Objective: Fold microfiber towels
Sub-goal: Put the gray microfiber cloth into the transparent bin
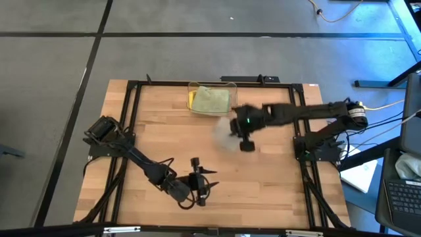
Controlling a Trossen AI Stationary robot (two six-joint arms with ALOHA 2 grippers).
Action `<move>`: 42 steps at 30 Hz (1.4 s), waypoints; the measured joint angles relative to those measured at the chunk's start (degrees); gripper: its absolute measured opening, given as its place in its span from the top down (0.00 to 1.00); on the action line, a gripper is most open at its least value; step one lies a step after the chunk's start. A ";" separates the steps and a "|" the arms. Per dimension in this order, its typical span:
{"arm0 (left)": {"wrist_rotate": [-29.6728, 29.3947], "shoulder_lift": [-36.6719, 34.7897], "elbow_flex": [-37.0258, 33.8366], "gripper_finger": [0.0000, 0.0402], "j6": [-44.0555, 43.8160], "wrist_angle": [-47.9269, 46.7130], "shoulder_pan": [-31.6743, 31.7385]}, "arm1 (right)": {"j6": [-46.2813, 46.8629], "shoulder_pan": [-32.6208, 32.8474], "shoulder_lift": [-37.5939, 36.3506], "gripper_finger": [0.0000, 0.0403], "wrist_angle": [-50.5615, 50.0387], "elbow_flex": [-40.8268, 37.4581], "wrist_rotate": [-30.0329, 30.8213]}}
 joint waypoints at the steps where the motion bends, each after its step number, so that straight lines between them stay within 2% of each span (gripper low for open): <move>1: -0.02 0.00 0.00 0.55 0.00 0.03 0.00 | -1.96 -1.42 0.49 0.95 -0.89 2.32 -1.08; 6: 0.04 0.00 0.00 0.56 0.00 -0.19 0.30 | -11.84 -7.48 4.89 0.95 -3.98 13.28 -5.00; 10: 0.05 0.00 0.00 0.56 -0.01 -0.87 0.39 | -19.40 -12.60 10.84 0.95 -4.11 21.74 -11.70; 16: -0.31 0.01 0.00 0.56 -1.39 -3.95 0.39 | -30.44 -19.68 24.05 0.95 -10.10 34.68 -14.90; 21: -3.43 0.02 0.00 0.56 -4.62 -8.56 0.48 | -35.28 -25.79 32.30 0.94 -16.21 42.74 -15.15; 26: -4.13 0.03 0.00 0.56 -6.72 -10.35 1.19 | -37.68 -33.02 34.69 0.94 -15.62 44.84 -15.60; 31: -4.13 0.15 0.00 0.56 -8.64 -10.65 1.61 | -37.29 -37.73 38.59 0.94 -20.42 44.69 -23.90; 38: -4.13 0.15 0.00 0.56 -9.29 -11.44 2.56 | -40.24 -37.47 41.86 0.94 -21.46 44.71 -24.02; 42: -4.13 0.15 0.00 0.56 -9.21 -11.57 3.31 | -39.03 -37.93 44.24 0.90 -22.01 44.76 -20.60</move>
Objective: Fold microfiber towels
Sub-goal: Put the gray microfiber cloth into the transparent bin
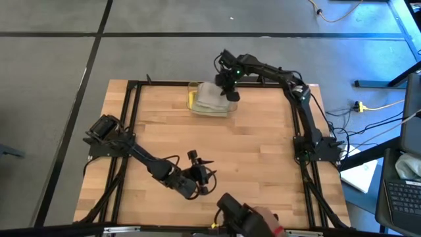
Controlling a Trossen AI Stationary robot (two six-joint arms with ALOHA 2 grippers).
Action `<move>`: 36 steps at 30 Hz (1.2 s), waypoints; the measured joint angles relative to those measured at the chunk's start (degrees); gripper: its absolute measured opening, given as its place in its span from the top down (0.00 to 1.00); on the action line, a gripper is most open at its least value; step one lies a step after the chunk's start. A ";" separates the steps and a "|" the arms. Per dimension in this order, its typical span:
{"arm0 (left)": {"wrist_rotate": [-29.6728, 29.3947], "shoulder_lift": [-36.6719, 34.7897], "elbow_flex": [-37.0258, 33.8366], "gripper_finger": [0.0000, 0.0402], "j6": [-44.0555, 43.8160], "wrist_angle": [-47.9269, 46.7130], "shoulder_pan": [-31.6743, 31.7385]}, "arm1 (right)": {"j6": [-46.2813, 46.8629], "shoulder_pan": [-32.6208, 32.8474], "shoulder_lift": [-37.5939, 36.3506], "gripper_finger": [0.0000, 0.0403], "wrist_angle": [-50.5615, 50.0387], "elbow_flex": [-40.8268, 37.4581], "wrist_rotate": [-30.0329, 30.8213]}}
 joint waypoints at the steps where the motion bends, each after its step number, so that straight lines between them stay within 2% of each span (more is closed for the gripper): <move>1: 0.01 0.00 0.00 0.56 0.05 -0.03 0.18 | 0.43 -0.37 0.72 0.89 -0.31 0.00 0.80; 8: 2.59 0.00 0.00 0.56 -0.86 -1.29 1.48 | 0.25 -1.48 4.21 0.83 -1.18 0.36 3.46; 13: 2.71 0.00 -0.61 0.56 -1.42 -1.52 1.63 | 0.74 -1.55 3.29 0.75 0.02 0.07 2.94; 19: 2.77 0.02 -1.69 0.56 -2.98 -1.46 1.81 | 2.42 -0.47 -0.83 0.60 -1.66 1.14 -4.15; 22: 2.84 0.02 -1.73 0.56 -3.47 -1.44 1.81 | 2.28 0.98 -1.29 0.54 -3.02 1.02 -4.07; 25: 2.89 0.02 -1.73 0.56 -3.93 -1.42 1.79 | 2.12 2.41 -2.04 0.50 -3.04 1.02 -0.02; 30: 3.08 0.02 -1.73 0.56 -3.94 -1.44 1.74 | 1.84 3.36 -3.54 0.49 -1.30 1.03 12.04; 34: 3.08 0.02 -1.73 0.56 -3.93 -1.44 1.74 | 1.84 3.17 -7.75 0.51 4.13 1.08 12.29; 36: 3.06 0.02 -1.73 0.56 -3.93 -1.44 1.74 | 2.01 3.04 -9.58 0.52 7.38 1.14 8.89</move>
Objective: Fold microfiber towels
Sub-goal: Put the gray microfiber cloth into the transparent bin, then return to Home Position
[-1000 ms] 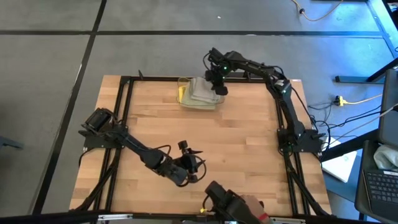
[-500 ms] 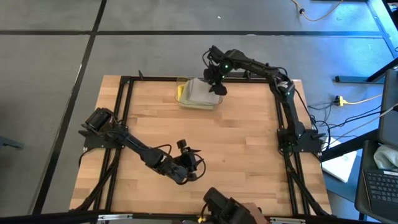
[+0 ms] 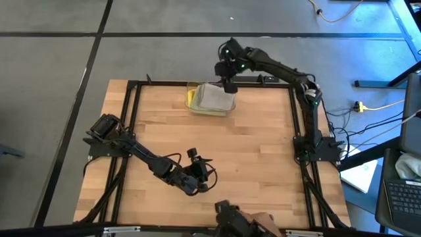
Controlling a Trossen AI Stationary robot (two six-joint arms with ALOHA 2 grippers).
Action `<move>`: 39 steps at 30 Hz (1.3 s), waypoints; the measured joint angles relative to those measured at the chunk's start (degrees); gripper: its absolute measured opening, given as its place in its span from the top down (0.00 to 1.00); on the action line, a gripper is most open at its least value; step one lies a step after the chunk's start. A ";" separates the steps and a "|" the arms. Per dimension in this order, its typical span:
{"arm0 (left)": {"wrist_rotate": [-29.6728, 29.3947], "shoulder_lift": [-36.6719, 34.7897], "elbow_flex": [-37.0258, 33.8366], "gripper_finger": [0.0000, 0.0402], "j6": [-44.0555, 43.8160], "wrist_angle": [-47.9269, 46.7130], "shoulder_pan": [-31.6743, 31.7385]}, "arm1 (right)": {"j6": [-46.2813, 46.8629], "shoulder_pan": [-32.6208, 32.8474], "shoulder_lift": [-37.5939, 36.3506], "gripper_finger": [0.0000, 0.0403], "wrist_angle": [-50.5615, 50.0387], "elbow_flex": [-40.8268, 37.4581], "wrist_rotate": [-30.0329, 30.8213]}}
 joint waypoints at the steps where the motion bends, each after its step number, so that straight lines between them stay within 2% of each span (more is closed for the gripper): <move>1: 0.00 0.00 -0.02 0.56 0.00 0.00 0.00 | 0.16 -0.08 -0.50 0.53 1.20 0.02 -4.09; 3: 0.00 0.00 -0.02 0.56 0.00 0.00 0.00 | 0.93 0.08 -1.04 0.54 2.41 0.02 -11.89; 4: 0.01 0.00 -0.02 0.56 0.00 0.00 0.00 | 1.69 0.47 -1.07 0.56 2.96 0.02 -13.22; 7: 0.00 0.00 -0.04 0.56 0.00 0.00 0.00 | 1.64 1.51 0.00 0.62 3.86 -0.97 -10.82; 12: 0.00 0.00 -0.04 0.56 0.00 0.00 -0.28 | 1.95 1.65 4.33 0.81 9.78 -4.85 -10.21; 17: 0.00 0.00 -0.04 0.56 0.02 0.02 -0.28 | 1.22 1.87 10.27 0.97 13.66 -5.66 -2.77; 23: 0.00 0.00 -0.04 0.56 0.53 0.00 -0.27 | 0.16 1.52 13.47 0.96 12.73 -5.56 -2.81; 29: -0.04 0.00 -0.04 0.56 1.09 0.00 0.22 | 2.77 1.54 12.75 0.96 10.92 -3.33 -5.13; 35: -0.02 -0.41 -0.07 0.56 4.96 3.96 2.12 | 8.21 1.56 12.29 0.97 3.12 6.40 -7.25; 39: -1.15 -4.78 -0.07 0.56 7.49 3.18 4.13 | 9.65 1.23 12.19 0.97 -6.93 15.17 -7.25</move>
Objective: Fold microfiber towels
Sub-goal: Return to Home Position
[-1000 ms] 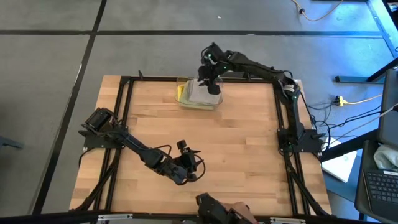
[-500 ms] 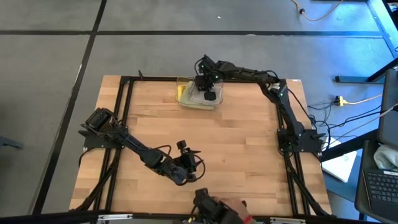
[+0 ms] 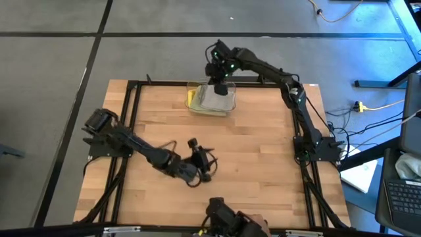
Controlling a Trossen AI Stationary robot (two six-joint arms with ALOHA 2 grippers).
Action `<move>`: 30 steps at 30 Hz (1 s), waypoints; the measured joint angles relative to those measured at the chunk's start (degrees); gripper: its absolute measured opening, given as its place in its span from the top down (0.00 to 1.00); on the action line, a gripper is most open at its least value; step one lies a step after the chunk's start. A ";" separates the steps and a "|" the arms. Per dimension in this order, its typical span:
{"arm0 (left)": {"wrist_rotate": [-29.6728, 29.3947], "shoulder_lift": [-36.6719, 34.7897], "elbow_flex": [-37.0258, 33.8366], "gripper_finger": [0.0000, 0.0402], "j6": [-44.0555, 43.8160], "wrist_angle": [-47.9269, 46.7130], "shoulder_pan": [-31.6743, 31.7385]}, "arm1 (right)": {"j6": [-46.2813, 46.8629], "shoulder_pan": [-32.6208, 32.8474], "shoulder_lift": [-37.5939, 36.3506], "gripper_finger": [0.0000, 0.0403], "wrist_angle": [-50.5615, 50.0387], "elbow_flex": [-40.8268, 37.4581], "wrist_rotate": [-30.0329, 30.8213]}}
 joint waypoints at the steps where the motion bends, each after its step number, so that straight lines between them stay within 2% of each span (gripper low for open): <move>1: -0.29 -1.81 0.00 0.56 -0.23 -0.82 0.83 | -0.21 -0.37 -0.06 0.97 -3.35 2.02 -0.25; 4: 1.17 -8.27 0.00 0.56 1.43 -3.89 3.89 | -0.33 -1.75 -0.17 0.97 -12.51 5.31 -3.55; 8: 7.36 -17.83 0.00 0.56 6.37 -11.74 9.29 | -0.76 -4.07 -0.15 0.97 -22.35 5.67 -10.81; 11: 14.01 -24.42 0.00 0.56 8.89 -15.82 14.55 | -2.65 -6.10 -0.17 0.97 -24.92 2.46 -17.61; 14: 19.46 -28.71 0.04 0.56 9.40 -17.65 18.06 | -2.59 -8.71 -0.08 0.97 -25.10 -2.17 -18.45; 20: 19.12 -29.85 0.00 0.56 9.98 -20.14 20.24 | 1.37 -14.71 0.03 0.97 -23.22 -7.40 -19.52; 24: 19.75 -28.14 -0.34 0.56 11.89 -19.80 22.44 | 6.22 -17.60 0.03 0.97 -20.12 -7.27 -30.69; 26: 21.71 -28.30 -1.83 0.56 13.16 -17.73 24.58 | 4.60 -17.66 0.03 0.97 -19.64 -7.28 -35.49; 30: 29.96 -32.07 -8.14 0.57 12.69 -13.19 30.02 | -0.39 -16.38 0.03 0.97 -16.68 -7.29 -46.25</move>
